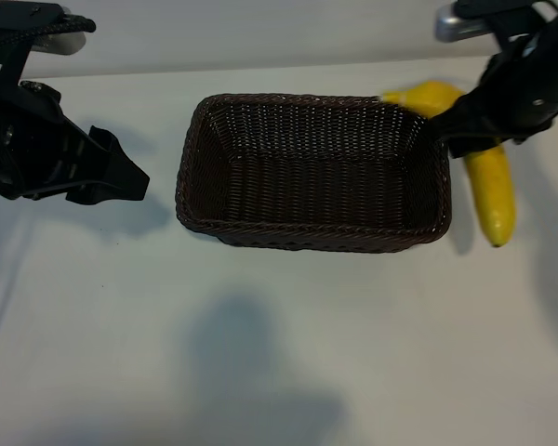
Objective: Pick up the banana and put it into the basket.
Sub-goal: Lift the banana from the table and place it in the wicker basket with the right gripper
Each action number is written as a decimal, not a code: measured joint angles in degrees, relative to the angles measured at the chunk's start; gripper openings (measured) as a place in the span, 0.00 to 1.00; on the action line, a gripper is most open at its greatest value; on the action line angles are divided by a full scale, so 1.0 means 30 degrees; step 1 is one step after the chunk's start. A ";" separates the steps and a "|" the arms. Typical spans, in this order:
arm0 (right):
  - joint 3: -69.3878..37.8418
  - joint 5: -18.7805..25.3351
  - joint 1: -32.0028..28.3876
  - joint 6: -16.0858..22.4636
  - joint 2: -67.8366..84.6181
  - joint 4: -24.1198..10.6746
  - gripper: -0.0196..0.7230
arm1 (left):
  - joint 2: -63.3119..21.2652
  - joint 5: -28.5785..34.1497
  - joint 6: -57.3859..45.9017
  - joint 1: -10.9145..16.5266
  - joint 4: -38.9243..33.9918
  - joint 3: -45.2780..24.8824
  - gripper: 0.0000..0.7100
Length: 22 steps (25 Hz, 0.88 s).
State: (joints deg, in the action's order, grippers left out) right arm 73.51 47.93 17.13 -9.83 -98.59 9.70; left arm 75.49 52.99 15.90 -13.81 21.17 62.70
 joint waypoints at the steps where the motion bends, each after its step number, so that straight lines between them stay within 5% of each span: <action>1: 0.0000 -0.0147 0.0272 -0.0016 0.0000 0.0036 0.60 | 0.0000 -0.0016 0.0000 0.0000 0.0000 0.0000 0.81; 8: 0.0000 -0.1506 0.1639 -0.0048 0.0000 0.1103 0.60 | 0.0000 -0.0037 0.0000 0.0000 0.0000 0.0000 0.81; 22: 0.0000 -0.3603 0.1770 -0.4979 -0.1653 0.8139 0.60 | 0.0000 -0.0037 0.0000 0.0000 0.0000 0.0000 0.81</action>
State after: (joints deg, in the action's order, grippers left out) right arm 73.51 37.13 22.44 -24.77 -103.55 34.12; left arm 75.49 52.88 15.90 -13.81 21.17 62.70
